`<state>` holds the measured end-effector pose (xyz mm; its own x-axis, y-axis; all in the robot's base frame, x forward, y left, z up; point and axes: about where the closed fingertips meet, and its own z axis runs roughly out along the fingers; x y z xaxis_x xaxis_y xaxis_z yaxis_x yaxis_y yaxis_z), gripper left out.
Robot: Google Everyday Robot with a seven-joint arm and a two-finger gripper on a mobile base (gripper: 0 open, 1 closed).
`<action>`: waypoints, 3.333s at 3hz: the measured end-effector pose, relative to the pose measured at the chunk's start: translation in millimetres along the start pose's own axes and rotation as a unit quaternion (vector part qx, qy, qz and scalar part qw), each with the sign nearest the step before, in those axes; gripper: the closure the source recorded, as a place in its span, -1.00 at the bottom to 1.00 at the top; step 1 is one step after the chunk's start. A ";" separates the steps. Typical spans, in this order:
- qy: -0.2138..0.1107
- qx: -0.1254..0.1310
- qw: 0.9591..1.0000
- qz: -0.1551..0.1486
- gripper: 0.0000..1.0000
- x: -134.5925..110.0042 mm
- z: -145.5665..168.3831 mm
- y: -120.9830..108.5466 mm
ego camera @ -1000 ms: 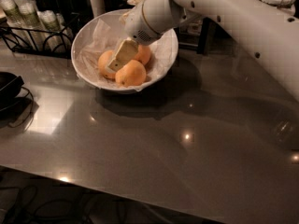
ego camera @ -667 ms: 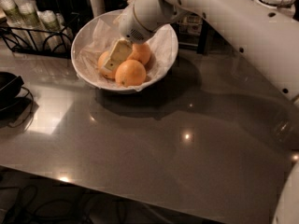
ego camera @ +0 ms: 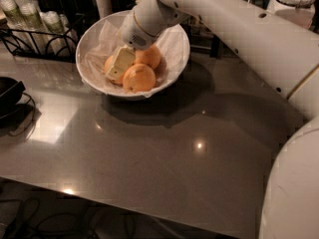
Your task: Pick orange from white bowl
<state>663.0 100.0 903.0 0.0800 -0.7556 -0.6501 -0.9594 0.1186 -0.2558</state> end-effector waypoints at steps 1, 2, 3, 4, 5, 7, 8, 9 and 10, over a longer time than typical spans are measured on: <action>0.008 -0.009 1.000 0.004 -0.60 6.2 9.5 2.7; 0.008 -0.010 1.000 0.004 -0.54 6.3 9.9 2.9; 0.017 -0.027 0.999 0.008 -0.52 8.4 23.2 9.0; 0.026 -0.050 0.998 0.010 -0.56 9.2 40.2 14.8; 0.033 -0.067 0.997 0.014 -0.56 10.8 52.6 17.8; 0.034 -0.073 0.997 0.014 -0.18 10.0 53.1 16.3; 0.034 -0.073 0.997 0.014 0.31 9.9 53.1 16.3; 0.021 -0.076 0.997 0.012 0.78 5.8 51.9 16.8; -0.012 -0.073 0.997 0.008 1.00 -3.1 37.0 15.4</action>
Offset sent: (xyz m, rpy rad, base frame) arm -0.0029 0.0051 -0.0282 -0.0300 0.0563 0.0057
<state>658.0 128.1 874.6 0.0694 -0.7382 -0.6710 -0.9895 0.0345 -0.1402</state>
